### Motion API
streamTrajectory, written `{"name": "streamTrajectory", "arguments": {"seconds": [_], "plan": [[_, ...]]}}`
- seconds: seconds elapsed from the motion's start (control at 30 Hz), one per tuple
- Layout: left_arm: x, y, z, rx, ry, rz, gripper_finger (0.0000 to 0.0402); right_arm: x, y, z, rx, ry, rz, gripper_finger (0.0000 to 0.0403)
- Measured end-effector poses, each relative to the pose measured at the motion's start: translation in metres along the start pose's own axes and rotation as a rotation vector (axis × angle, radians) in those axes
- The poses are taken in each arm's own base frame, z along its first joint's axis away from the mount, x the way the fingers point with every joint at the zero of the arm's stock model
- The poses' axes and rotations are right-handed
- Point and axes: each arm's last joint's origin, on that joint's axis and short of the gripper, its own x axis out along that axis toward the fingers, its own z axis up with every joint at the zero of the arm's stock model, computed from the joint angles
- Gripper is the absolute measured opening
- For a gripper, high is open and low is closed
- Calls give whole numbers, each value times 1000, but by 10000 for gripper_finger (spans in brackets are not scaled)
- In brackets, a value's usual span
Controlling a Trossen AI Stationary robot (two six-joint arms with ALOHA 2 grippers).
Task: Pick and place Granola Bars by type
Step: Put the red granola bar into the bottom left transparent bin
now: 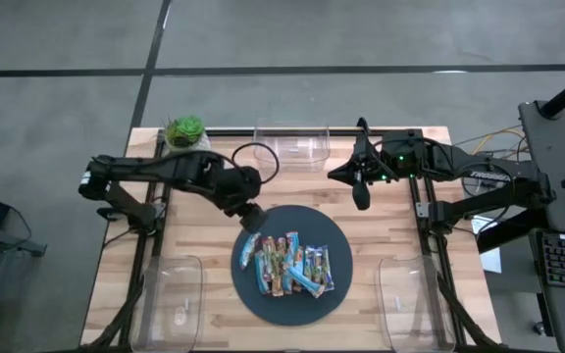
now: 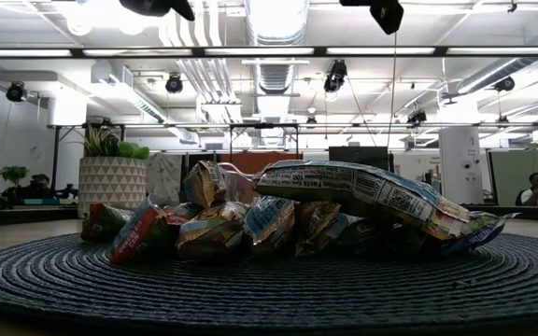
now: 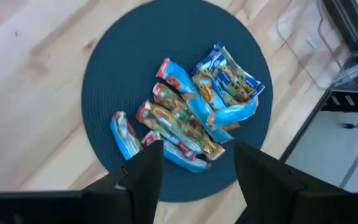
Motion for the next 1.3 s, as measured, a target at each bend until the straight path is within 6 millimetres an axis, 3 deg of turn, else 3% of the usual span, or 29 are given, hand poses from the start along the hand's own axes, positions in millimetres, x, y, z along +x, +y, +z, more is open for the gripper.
{"name": "streamTrajectory", "arguments": {"seconds": [0.33,0.8,1.3], "plan": [[23,0,-11,-90,113,161,179,0,0,0,-2,2,-1,9],[71,-19,-29,-149,120,329,179,0,0,0,1,1,-1,9],[138,-28,-43,-138,153,509,179,0,0,0,1,1,-2,9]]}}
